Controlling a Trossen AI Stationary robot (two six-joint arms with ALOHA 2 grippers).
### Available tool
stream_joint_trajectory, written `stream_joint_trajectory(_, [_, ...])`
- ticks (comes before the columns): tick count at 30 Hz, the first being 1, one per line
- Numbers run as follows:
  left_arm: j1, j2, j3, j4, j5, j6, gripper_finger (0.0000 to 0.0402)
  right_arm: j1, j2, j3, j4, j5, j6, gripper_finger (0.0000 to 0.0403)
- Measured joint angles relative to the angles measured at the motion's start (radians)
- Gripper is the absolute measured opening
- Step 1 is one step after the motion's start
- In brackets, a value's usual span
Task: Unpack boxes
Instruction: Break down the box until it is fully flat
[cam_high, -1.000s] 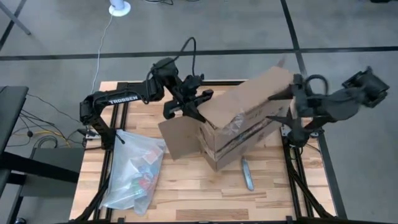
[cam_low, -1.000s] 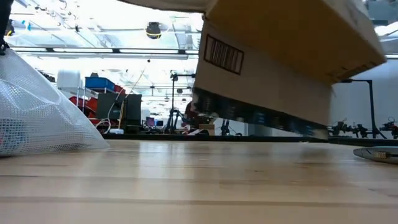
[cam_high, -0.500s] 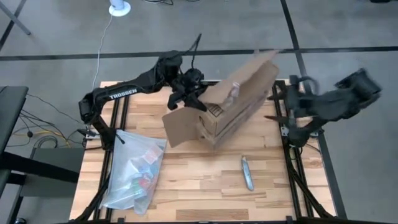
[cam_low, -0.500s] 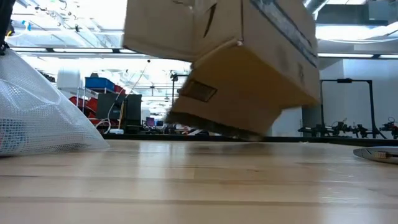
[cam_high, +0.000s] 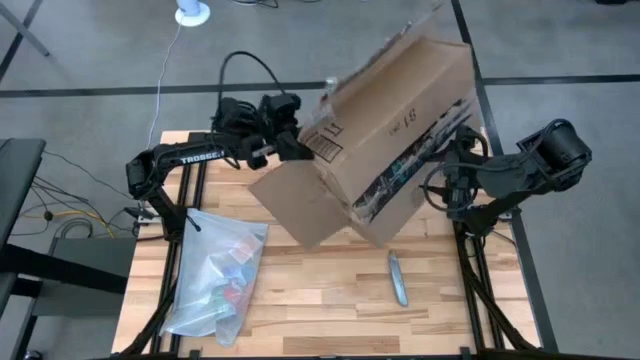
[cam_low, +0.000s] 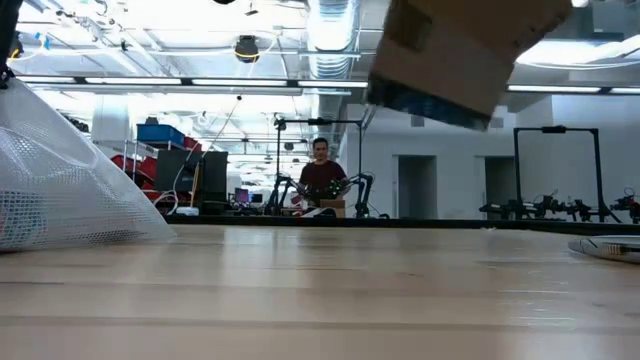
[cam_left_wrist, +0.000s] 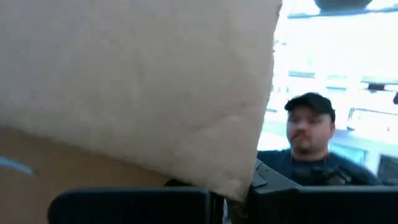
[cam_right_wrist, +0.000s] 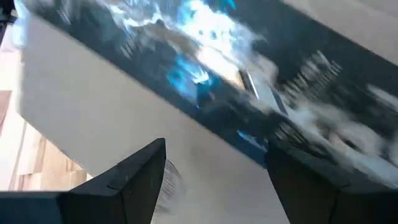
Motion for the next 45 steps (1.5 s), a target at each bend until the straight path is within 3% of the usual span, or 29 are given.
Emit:
stream_joint_trajectory(5, [-0.003,-0.036,0.000,0.005,-0.187,-0.031,0.0000,0.000,0.001,0.000,0.003,0.016,0.005,0.0260])
stream_joint_trajectory(10, [-0.023,-0.040,-0.031,-0.035,-0.307,0.052,0.0000,-0.010,0.000,0.001,0.002,0.065,0.006,0.0260])
stream_joint_trajectory(13, [-0.025,-0.038,-0.127,0.004,-0.389,0.091,0.0000,-0.025,0.002,0.001,0.008,0.063,0.022,0.0260])
stream_joint_trajectory(18, [-0.018,-0.034,-0.336,0.226,-0.474,0.063,0.0000,-0.027,0.002,-0.001,0.004,0.052,0.023,0.0260])
stream_joint_trajectory(24, [-0.011,-0.035,-0.525,0.420,-0.473,0.066,0.0000,-0.027,0.006,0.000,0.003,0.051,0.023,0.0260])
stream_joint_trajectory(29, [-0.012,-0.036,-0.610,0.401,-0.465,0.084,0.0000,-0.027,0.005,0.000,0.002,0.050,0.025,0.0260])
stream_joint_trajectory(35, [-0.024,-0.036,-0.621,0.378,-0.477,0.099,0.0007,-0.027,0.005,0.000,0.001,0.044,0.051,0.0260])
stream_joint_trajectory(45, [-0.045,-0.036,-0.621,0.286,-0.346,0.127,0.0129,-0.034,0.003,-0.041,0.010,0.019,0.076,0.0260])
